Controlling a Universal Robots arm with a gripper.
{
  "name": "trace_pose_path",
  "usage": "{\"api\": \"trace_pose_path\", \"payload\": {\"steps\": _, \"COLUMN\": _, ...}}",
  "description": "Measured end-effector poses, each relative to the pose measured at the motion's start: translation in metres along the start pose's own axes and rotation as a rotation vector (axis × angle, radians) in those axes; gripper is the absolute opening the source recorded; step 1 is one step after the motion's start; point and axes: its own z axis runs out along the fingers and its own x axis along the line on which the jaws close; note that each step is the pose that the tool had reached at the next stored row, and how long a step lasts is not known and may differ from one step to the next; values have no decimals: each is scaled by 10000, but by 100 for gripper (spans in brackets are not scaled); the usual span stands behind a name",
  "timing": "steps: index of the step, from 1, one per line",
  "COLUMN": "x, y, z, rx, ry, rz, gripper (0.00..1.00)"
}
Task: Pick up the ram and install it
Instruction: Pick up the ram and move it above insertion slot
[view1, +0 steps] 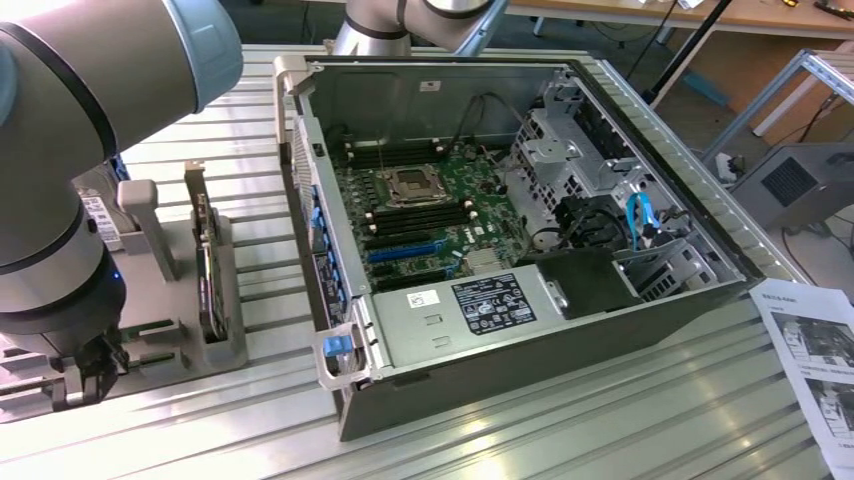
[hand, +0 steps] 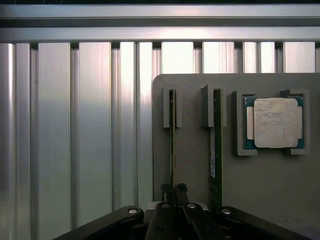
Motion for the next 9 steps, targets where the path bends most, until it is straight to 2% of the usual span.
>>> {"api": "trace_pose_path", "payload": {"steps": 9, "x": 0, "y": 0, "z": -9, "rx": 1, "ry": 0, "rz": 0, "gripper": 12}}
